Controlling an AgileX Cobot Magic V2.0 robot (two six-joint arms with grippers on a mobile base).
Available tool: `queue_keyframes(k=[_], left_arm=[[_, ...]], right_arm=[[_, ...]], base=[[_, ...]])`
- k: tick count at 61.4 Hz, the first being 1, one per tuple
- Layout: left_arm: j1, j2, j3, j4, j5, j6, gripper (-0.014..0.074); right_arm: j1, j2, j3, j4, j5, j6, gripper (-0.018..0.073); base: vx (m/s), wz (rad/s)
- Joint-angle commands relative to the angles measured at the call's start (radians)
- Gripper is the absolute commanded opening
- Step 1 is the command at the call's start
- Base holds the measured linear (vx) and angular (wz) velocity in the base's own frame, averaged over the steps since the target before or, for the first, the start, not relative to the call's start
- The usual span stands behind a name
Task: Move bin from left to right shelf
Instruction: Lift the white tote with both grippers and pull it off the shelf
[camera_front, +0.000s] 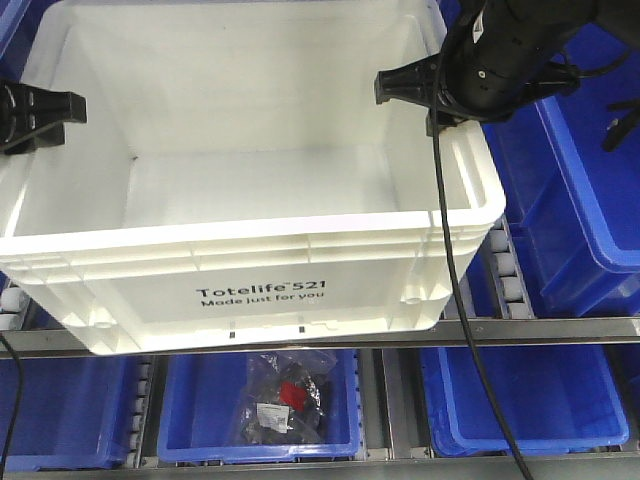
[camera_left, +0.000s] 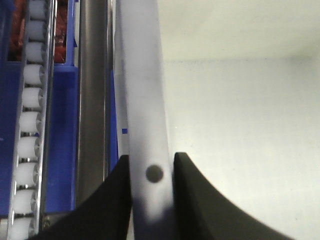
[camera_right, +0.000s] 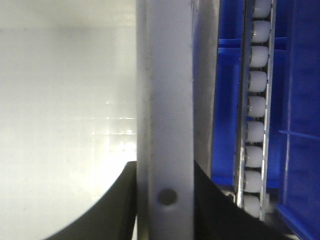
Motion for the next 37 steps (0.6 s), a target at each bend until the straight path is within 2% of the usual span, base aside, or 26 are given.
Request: queue_keyframes(k=[1, 11, 37], left_arm=[[-0.008, -0.061, -0.037, 0.004, -0.121, 0.029, 0.0092], [-0.007, -0.056, -0.037, 0.005, -0.130, 0.029, 0.0092], [-0.007, -0.056, -0.037, 0.005, -0.150, 0.029, 0.0092]], right_arm=[[0.016, -0.077, -0.013, -0.111, -0.101, 0.020, 0.0008], [0.027, -0.105, 0.044, -0.141, -0.148, 0.052, 0.0008], [0.027, -0.103, 0.044, -0.166, -0.077, 0.072, 0.0008]], base=[[0.00, 0.00], [0.00, 0.00], [0.00, 0.00]])
